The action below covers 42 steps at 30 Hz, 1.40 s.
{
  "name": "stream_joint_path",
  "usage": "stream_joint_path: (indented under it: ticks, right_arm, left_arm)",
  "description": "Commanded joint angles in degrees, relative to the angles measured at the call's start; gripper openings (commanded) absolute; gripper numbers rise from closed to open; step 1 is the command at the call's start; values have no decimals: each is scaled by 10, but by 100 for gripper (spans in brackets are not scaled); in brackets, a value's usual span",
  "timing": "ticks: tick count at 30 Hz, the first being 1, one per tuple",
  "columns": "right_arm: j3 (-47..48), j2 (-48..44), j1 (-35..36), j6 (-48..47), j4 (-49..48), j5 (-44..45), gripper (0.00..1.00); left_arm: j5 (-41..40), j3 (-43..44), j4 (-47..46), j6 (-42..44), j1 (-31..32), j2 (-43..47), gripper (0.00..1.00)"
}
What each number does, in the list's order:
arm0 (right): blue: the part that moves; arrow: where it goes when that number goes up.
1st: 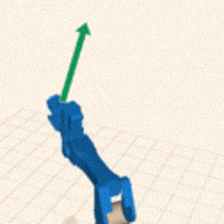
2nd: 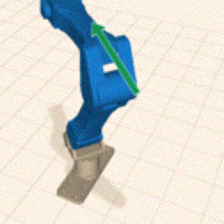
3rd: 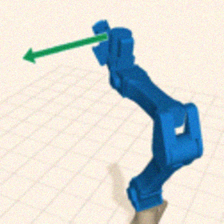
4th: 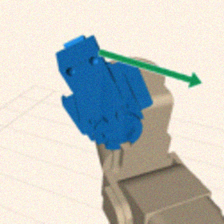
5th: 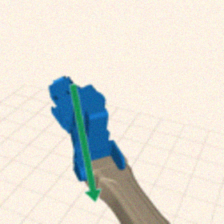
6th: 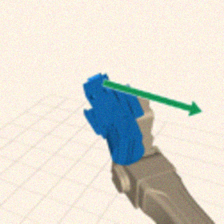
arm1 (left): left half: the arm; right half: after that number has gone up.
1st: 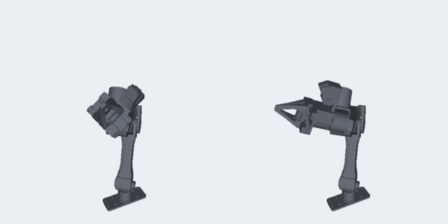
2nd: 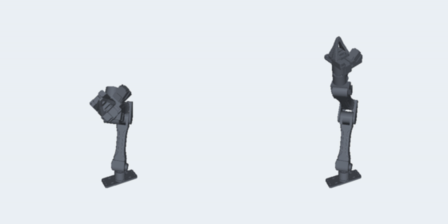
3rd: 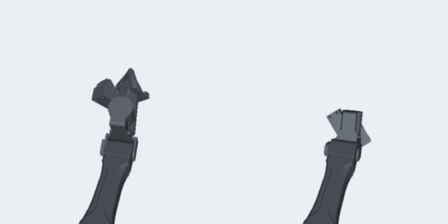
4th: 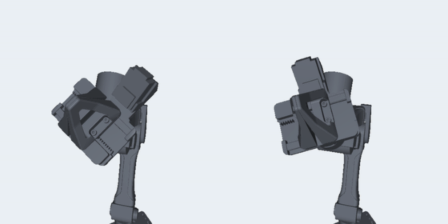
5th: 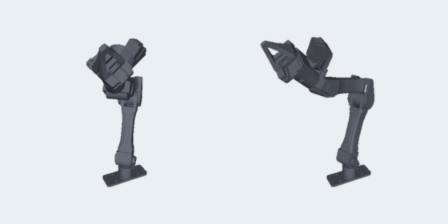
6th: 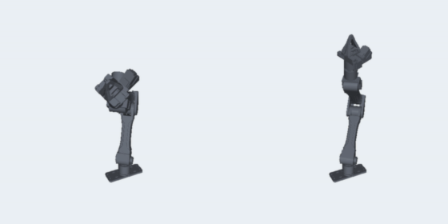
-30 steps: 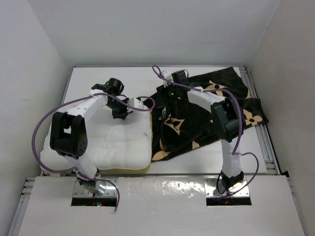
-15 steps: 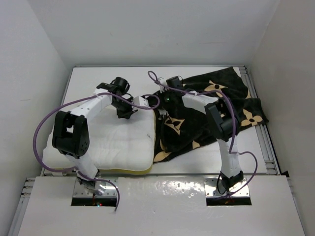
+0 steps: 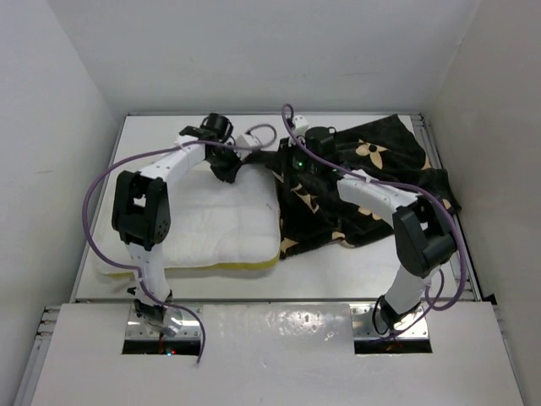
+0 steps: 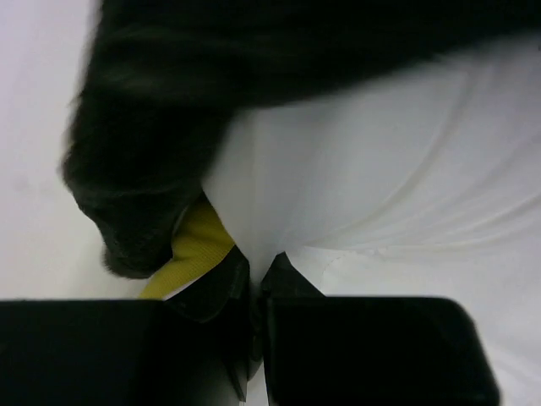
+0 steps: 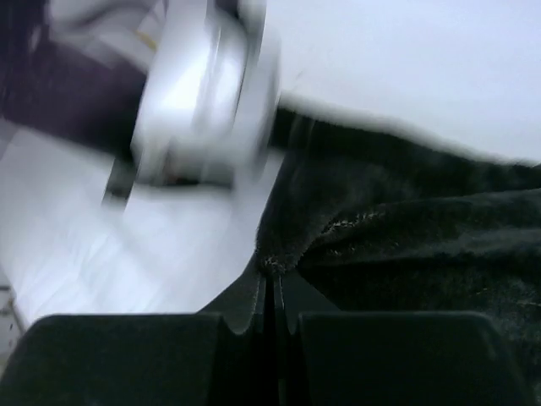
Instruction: Put the pillow into the pillowcase
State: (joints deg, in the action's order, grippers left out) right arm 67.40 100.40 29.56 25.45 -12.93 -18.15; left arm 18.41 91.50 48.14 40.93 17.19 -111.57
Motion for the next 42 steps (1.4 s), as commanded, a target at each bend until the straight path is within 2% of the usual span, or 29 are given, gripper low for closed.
stream_joint_path:
  ticks: [1, 5, 10, 11, 12, 14, 15, 16, 17, 18, 19, 20, 21, 23, 24, 25, 26, 27, 30, 31, 32, 33, 34, 35, 36, 37, 38, 40, 42]
  right_arm:
    - [-16, -23, 21, -23, 25, -25, 0]
    - [-11, -21, 30, -24, 51, -54, 0]
    - [21, 1, 48, -13, 62, -81, 2]
    - [36, 5, 52, -16, 69, -73, 14]
    - [45, 12, 55, -19, 74, -63, 49]
    - [76, 29, 59, -22, 100, -28, 74]
    - [87, 30, 48, -1, 112, -9, 91]
    - [87, 28, 39, 19, 120, 15, 95]
    - [78, 8, 28, 40, 114, 29, 99]
    - [62, -8, 17, 83, 108, 49, 99]
    - [43, -26, -5, 100, 105, 72, 99]
    - [12, -64, -14, 107, 111, 113, 99]
    - [-3, -83, -21, 101, 119, 136, 99]
    - [-35, -127, -20, 73, 142, 191, 94]
    - [-46, -137, -16, 72, 149, 197, 84]
    - [-56, -148, -14, 74, 155, 202, 29]
    - [-78, -158, -14, 89, 165, 209, 6]
    - [-90, -176, -8, 94, 170, 210, 0]
    - [-142, -190, 15, 106, 179, 225, 0]
    - [-152, -190, 22, 111, 185, 248, 3]
    - [-168, -188, 29, 123, 192, 254, 24]
    - [-174, -184, 40, 126, 191, 257, 34]
    - [-180, -174, 47, 125, 185, 261, 39]
    - [-189, -166, 58, 125, 169, 267, 40]
    - [-192, -159, 60, 125, 161, 269, 35]
    - [-193, -140, 63, 125, 151, 266, 22]
    - [-191, -128, 65, 129, 140, 267, 1]
    - [-166, -102, 65, 130, 138, 256, 4]
    - [-144, -63, 66, 125, 153, 256, 24]
  left_arm:
    - [-42, 61, -123, -160, -37, 4, 0]
    - [-46, 64, -171, -257, -42, 14, 0]
    - [-117, 22, -232, -306, -34, 14, 0]
    - [-133, 19, -233, -316, -30, 10, 0]
    - [-147, 17, -234, -320, -30, 6, 0]
    - [-180, 11, -238, -341, -30, -8, 0]
    - [-181, 13, -236, -346, -32, -11, 2]
    - [-200, 15, -233, -352, -33, -16, 15]
    - [-203, 17, -230, -353, -34, -16, 21]
    - [-205, 18, -226, -355, -35, -15, 27]
    - [-206, 19, -226, -356, -37, -7, 37]
    - [-205, 20, -226, -357, -37, -1, 42]
    - [-200, 22, -228, -357, -38, 11, 49]
    - [-188, 31, -234, -356, -37, 24, 56]
    - [-172, 36, -236, -356, -38, 29, 61]
    - [-155, 46, -234, -355, -38, 35, 74]
    - [-143, 56, -228, -349, -37, 36, 74]
    - [-131, 81, -208, -341, -37, 36, 75]
    - [-66, 107, -160, -262, -37, 48, 71]
    - [-17, 105, -143, -182, -37, 68, 47]
    - [8, 102, -123, -129, -37, 78, 27]
    - [33, 84, -63, -72, -36, 110, 6]
    - [89, 73, -17, 84, -35, 128, 4]
    - [108, 37, 84, 174, -30, 167, 4]
    - [115, 11, 125, 251, -27, 187, 6]
    - [98, -21, 145, 335, -10, 211, 9]
    - [81, -87, 150, 350, 0, 256, 25]
    - [52, -150, 134, 353, 31, 296, 49]
    - [51, -228, 72, 325, 43, 345, 71]
